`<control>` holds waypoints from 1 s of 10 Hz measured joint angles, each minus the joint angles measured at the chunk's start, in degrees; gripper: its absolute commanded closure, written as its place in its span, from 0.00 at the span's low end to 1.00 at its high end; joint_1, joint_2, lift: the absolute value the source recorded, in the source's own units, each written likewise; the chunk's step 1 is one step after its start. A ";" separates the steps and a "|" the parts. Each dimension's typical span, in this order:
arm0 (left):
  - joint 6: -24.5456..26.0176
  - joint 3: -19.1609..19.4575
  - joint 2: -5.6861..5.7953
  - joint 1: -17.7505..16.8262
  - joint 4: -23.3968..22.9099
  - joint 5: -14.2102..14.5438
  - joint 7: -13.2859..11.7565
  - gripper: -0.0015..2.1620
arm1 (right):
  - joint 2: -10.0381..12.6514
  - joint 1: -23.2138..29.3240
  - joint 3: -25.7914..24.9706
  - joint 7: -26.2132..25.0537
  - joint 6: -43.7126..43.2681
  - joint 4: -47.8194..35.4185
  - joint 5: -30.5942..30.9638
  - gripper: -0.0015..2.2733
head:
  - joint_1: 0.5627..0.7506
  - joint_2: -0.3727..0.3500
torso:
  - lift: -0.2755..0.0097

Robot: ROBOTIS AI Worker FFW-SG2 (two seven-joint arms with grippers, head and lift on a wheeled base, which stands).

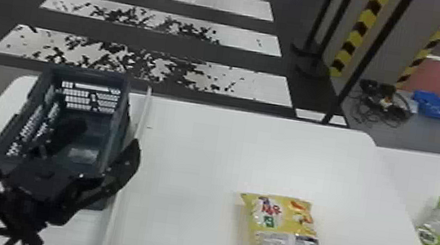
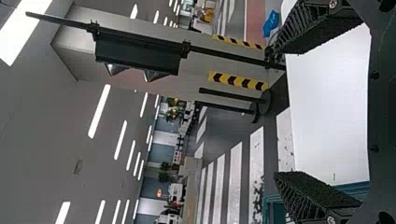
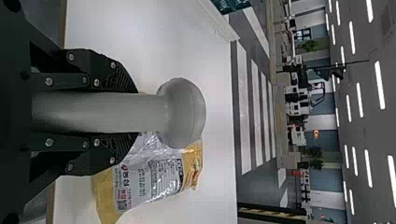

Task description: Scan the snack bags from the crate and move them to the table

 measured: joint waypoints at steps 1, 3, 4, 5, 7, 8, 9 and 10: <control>-0.05 -0.03 0.00 0.05 0.04 0.00 -0.06 0.03 | -0.29 -0.28 0.17 -0.15 -0.21 1.15 0.07 0.99 | 0.70 0.33 | 0.63; -0.21 -0.16 0.00 0.16 0.03 -0.08 -0.09 0.03 | -0.69 -1.01 0.37 -0.56 -0.90 3.29 0.16 0.99 | 0.70 0.32 | 0.63; -0.23 -0.27 0.00 0.20 0.00 -0.18 -0.09 0.03 | -0.90 -1.61 0.51 -0.81 -1.03 4.17 0.17 0.99 | 0.70 0.32 | 0.63; -0.24 -0.39 0.00 0.25 -0.10 -0.34 -0.09 0.03 | -1.00 -2.37 0.58 -0.91 -1.04 4.95 0.18 0.99 | 0.70 0.32 | 0.63; -0.24 -0.43 0.00 0.42 -0.21 -0.51 -0.09 0.03 | -1.05 -3.63 0.73 -0.91 -0.71 6.06 0.25 0.99 | 0.70 0.32 | 0.63; -0.24 -0.44 0.00 0.52 -0.22 -0.53 -0.08 0.03 | -1.05 -4.03 0.83 -0.91 -0.70 6.52 0.26 0.99 | 0.70 0.32 | 0.63; -0.24 -0.44 0.00 0.58 -0.22 -0.58 -0.08 0.03 | -1.08 -4.27 0.86 -0.91 -0.71 6.83 0.26 0.99 | 0.70 0.32 | 0.63; -0.24 -0.44 0.00 0.60 -0.22 -0.61 -0.08 0.03 | -1.10 -4.35 0.87 -0.91 -0.81 6.94 0.26 0.99 | 0.70 0.32 | 0.63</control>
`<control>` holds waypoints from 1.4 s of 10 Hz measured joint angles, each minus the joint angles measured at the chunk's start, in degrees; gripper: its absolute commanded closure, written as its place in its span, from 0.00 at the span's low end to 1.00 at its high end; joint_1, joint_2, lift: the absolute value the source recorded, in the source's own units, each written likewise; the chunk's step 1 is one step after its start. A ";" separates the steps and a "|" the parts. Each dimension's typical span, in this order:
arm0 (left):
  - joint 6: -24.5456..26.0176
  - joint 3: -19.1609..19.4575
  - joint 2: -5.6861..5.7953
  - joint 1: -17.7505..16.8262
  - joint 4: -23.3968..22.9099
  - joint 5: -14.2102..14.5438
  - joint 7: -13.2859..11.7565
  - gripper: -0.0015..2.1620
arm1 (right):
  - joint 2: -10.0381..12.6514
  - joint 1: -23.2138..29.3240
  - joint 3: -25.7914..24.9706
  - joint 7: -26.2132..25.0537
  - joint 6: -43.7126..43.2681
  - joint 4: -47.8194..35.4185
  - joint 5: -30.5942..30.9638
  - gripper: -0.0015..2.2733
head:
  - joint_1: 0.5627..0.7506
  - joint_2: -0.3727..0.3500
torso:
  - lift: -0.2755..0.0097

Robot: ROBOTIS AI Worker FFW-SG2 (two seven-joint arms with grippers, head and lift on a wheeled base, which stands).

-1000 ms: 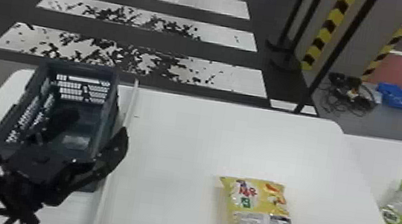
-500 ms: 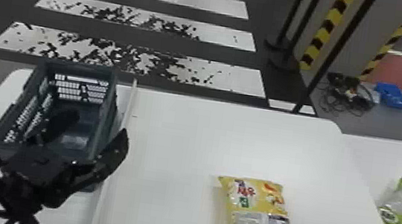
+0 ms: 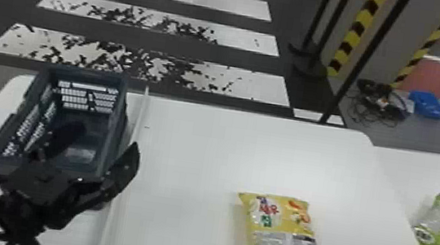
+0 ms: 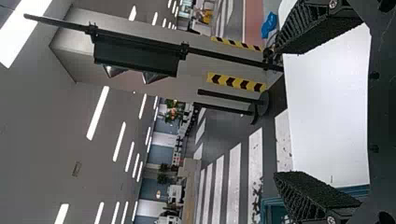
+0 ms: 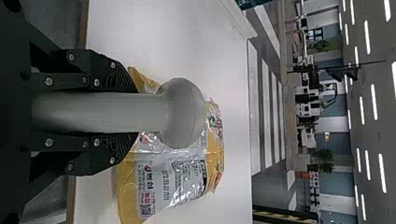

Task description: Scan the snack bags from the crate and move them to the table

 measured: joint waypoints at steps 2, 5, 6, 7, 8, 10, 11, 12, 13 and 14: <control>-0.02 0.00 0.00 0.00 0.00 -0.01 0.00 0.03 | -0.01 -0.02 0.00 0.00 -0.22 0.03 0.00 0.99 | 0.70 0.32 | 0.63; -0.17 0.00 -0.08 0.00 -0.12 -0.01 -0.09 0.03 | -0.01 0.27 -0.08 0.00 -2.18 -0.04 -0.04 0.99 | 0.70 0.32 | 0.63; -0.18 0.00 -0.09 0.03 -0.22 -0.01 -0.09 0.03 | -0.01 0.51 -0.26 -0.05 -3.30 -0.59 -0.25 0.99 | 0.70 0.31 | 0.63; -0.18 0.00 -0.09 0.12 -0.35 -0.01 -0.10 0.03 | -0.01 0.60 -1.07 -0.09 -3.62 -1.66 -0.71 0.99 | 0.70 0.30 | 0.63; -0.18 0.00 -0.08 0.25 -0.46 -0.01 -0.16 0.03 | -0.08 0.53 -2.23 -0.01 -3.44 -2.76 -1.46 0.99 | 0.70 0.28 | 0.63; -0.18 0.01 -0.04 0.82 -0.82 -0.30 -0.18 0.03 | -0.32 -1.05 -5.90 0.32 -0.43 -5.22 -4.04 0.99 | 0.70 0.22 | 0.63; -0.18 0.12 -0.04 1.18 -1.13 -0.58 -0.14 0.03 | -0.35 -2.55 -7.89 0.87 2.26 -6.11 -5.27 0.99 | 0.70 0.19 | 0.63; -0.18 0.24 -0.05 1.64 -1.53 -0.95 -0.02 0.03 | -0.35 -4.69 -9.84 1.31 5.50 -6.40 -6.37 0.99 | 0.70 0.16 | 0.63; -0.18 0.33 -0.11 2.14 -1.96 -1.33 0.00 0.03 | -0.41 -7.69 -11.92 1.94 9.50 -5.90 -7.09 0.99 | 0.70 0.13 | 0.63; -0.17 0.33 -0.33 2.53 -2.25 -1.72 0.00 0.03 | -0.51 -10.33 -13.59 2.70 12.58 -5.10 -7.54 0.99 | 0.70 0.12 | 0.63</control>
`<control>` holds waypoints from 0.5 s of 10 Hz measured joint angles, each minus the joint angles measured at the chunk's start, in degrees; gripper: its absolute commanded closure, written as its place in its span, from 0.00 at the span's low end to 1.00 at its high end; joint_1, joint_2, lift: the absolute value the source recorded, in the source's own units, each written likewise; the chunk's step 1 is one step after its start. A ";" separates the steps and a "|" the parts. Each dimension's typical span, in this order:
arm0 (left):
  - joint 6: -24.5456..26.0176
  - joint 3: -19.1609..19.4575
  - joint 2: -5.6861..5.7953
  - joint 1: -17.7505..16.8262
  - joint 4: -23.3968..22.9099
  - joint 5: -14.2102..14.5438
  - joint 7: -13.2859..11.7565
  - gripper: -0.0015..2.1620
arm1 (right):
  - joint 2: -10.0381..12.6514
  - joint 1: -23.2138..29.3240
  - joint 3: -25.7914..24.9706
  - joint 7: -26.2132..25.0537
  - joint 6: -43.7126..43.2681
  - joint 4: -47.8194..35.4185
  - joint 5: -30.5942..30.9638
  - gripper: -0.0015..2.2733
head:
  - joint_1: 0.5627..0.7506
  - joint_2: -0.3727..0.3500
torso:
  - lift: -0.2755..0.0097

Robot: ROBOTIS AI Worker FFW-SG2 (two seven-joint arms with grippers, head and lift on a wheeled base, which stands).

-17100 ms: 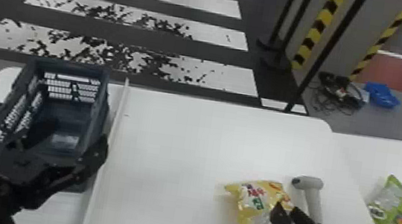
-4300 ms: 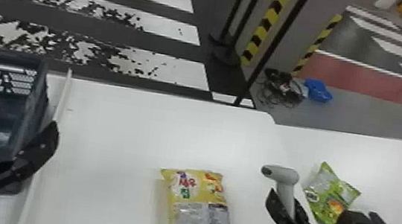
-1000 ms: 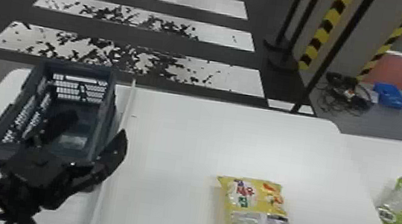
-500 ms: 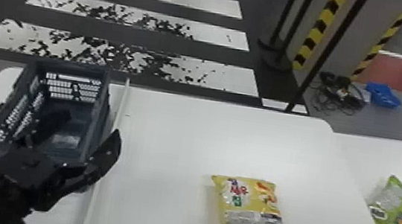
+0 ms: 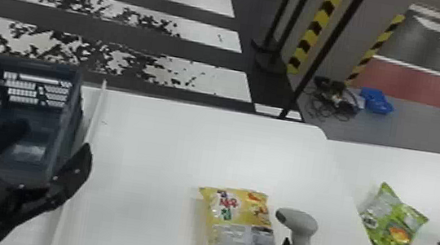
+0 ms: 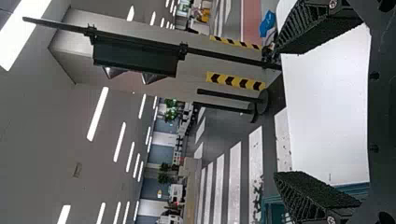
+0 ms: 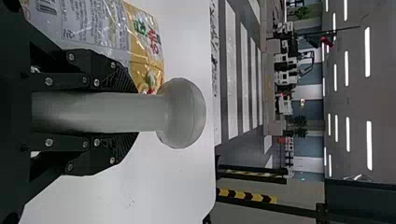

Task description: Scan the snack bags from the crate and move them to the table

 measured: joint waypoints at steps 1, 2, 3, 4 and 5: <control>0.09 -0.13 -0.31 0.33 -0.21 -0.48 0.00 0.03 | -0.40 -2.61 -1.54 0.93 2.63 1.19 -0.59 0.99 | 0.70 0.08 | 0.63; 0.16 -0.31 -0.55 0.50 -0.35 -0.89 0.00 0.03 | -1.14 -4.92 -2.81 1.49 3.88 2.87 -1.35 0.99 | 0.70 0.07 | 0.63; 0.27 -0.48 -0.64 0.66 -0.70 -1.28 0.03 0.03 | -1.90 -7.01 -3.93 1.93 4.45 4.63 -2.10 0.99 | 0.70 0.04 | 0.63; 0.38 -0.48 -0.73 1.18 -1.32 -1.75 0.20 0.03 | -2.98 -9.23 -4.49 2.50 5.21 6.52 -2.46 0.99 | 0.70 0.03 | 0.63; 0.47 -0.38 -0.86 1.84 -1.91 -2.15 0.26 0.03 | -3.91 -11.59 -4.96 3.46 6.15 8.81 -2.75 0.99 | 0.70 0.03 | 0.63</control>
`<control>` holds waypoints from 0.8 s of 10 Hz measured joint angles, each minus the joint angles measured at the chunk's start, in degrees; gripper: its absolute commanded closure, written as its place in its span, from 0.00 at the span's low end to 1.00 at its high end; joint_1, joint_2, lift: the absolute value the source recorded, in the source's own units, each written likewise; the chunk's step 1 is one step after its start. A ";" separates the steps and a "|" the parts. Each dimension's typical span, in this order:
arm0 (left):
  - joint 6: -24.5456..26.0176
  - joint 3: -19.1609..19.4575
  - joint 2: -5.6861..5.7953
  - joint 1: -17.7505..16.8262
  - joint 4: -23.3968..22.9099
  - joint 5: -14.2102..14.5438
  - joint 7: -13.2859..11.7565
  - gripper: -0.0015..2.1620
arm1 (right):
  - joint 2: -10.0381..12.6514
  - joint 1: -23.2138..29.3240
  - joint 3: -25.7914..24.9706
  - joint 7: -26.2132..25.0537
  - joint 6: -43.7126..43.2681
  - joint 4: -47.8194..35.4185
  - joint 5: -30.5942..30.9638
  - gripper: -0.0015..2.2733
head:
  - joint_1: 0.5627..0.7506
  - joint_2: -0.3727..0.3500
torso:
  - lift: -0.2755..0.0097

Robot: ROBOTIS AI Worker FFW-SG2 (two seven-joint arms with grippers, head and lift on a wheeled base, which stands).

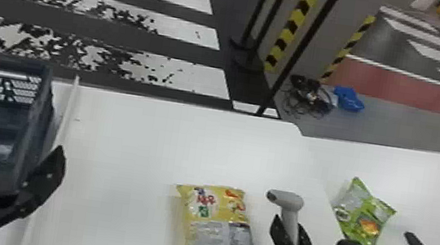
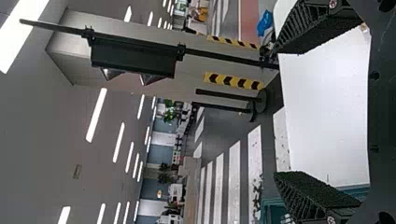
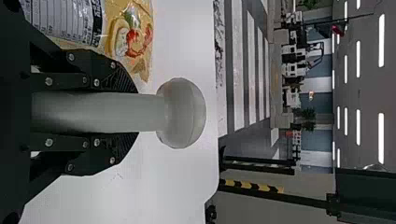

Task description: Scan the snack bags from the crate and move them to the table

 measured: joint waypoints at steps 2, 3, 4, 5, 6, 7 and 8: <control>-0.08 -0.02 -0.16 1.17 -0.52 -0.96 0.08 0.03 | -0.95 -4.83 -0.99 3.36 0.42 6.19 -1.43 0.99 | 0.70 0.03 | 0.63; -0.08 -0.14 -0.27 1.49 -0.52 -1.34 0.17 0.03 | -1.42 -7.21 -1.05 4.39 -0.12 9.53 -1.46 0.99 | 0.70 0.03 | 0.63; -0.03 -0.46 -0.36 1.58 -0.51 -1.64 0.32 0.03 | -2.06 -9.21 -1.05 5.46 -1.27 12.84 -1.36 0.99 | 0.70 0.03 | 0.63; 0.12 -0.92 -0.40 1.55 -0.47 -2.10 0.57 0.03 | -2.85 -10.39 -1.12 6.46 -2.12 14.99 -1.54 0.99 | 0.70 0.03 | 0.63; 0.24 -1.22 -0.41 1.48 -0.37 -2.33 0.66 0.03 | -3.64 -11.47 -1.29 7.24 -2.49 16.98 -1.66 0.99 | 0.70 0.03 | 0.63; 0.36 -1.44 -0.41 1.49 -0.29 -2.49 0.67 0.03 | -4.60 -13.18 -1.40 7.98 -2.53 19.86 -1.67 0.99 | 0.70 0.03 | 0.63; 0.39 -1.70 -0.40 1.52 -0.20 -2.65 0.65 0.03 | -5.42 -15.02 -1.58 8.83 -1.92 23.22 -1.60 0.98 | 0.70 0.03 | 0.63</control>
